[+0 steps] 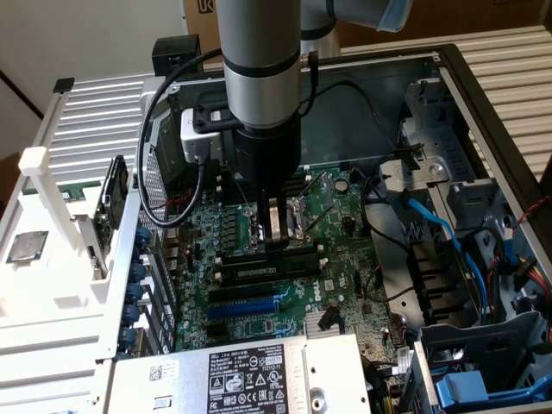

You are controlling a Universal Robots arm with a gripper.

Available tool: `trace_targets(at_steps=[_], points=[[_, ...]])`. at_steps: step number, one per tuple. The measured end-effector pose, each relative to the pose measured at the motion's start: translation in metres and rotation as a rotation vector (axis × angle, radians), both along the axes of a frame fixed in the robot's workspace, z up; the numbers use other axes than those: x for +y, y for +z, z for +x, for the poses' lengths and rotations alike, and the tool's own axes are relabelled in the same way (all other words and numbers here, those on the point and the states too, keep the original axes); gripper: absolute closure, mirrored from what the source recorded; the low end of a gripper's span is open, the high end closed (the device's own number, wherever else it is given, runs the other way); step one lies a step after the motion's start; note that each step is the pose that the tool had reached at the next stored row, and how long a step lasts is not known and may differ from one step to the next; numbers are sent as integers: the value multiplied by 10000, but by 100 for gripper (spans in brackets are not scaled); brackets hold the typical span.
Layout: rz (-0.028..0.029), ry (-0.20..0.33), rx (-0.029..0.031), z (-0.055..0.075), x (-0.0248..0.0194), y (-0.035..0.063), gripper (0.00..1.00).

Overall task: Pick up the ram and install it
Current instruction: 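Press down the ram until it locks into place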

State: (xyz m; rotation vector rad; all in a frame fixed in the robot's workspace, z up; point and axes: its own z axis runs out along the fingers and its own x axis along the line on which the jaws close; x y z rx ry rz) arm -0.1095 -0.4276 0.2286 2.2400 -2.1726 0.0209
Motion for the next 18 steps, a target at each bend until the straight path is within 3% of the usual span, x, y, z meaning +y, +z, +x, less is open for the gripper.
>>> trace_targets(at_steps=[18], points=[[4,0,38,0,1,-13,90]])
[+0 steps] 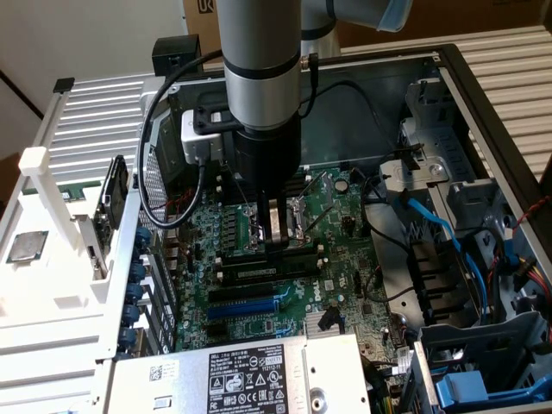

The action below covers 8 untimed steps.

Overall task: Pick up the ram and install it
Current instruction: 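Press down the ram until it locks into place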

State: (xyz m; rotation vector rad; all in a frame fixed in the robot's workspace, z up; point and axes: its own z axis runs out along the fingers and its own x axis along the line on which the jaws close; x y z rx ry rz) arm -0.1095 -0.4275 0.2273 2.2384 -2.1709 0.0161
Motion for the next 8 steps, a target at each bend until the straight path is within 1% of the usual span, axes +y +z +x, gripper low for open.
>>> trace_targets(at_steps=[8], points=[[2,0,7,-6,0,11,90]])
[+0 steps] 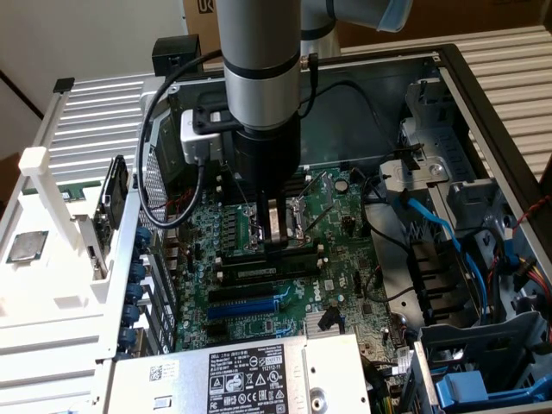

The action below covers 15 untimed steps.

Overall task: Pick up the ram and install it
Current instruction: 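Press down the ram until it locks into place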

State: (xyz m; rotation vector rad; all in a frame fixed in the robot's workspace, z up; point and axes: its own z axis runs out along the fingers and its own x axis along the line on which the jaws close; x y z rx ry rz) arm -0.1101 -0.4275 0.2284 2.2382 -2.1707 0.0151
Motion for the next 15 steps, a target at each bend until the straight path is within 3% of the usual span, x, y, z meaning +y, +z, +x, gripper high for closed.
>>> trace_targets(at_steps=[6,15], points=[[-4,1,2,-9,-1,19,90],[-4,0,5,-14,0,175,90]])
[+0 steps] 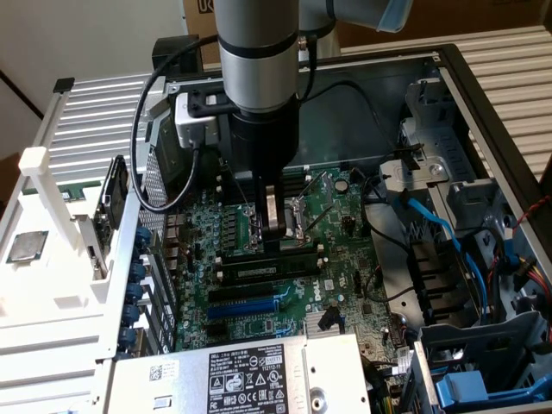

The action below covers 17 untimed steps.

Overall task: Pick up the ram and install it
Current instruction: 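Press down the ram until it locks into place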

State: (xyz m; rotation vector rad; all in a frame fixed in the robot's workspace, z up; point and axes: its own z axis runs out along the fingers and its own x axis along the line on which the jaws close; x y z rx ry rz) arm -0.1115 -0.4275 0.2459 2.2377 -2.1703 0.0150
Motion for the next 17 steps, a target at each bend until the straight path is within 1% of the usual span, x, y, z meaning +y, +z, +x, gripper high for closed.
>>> trace_targets(at_steps=[3,9,17], points=[[0,0,0,0,0,36,90],[0,-4,0,0,0,39,90],[0,-1191,0,0,0,40,90]])
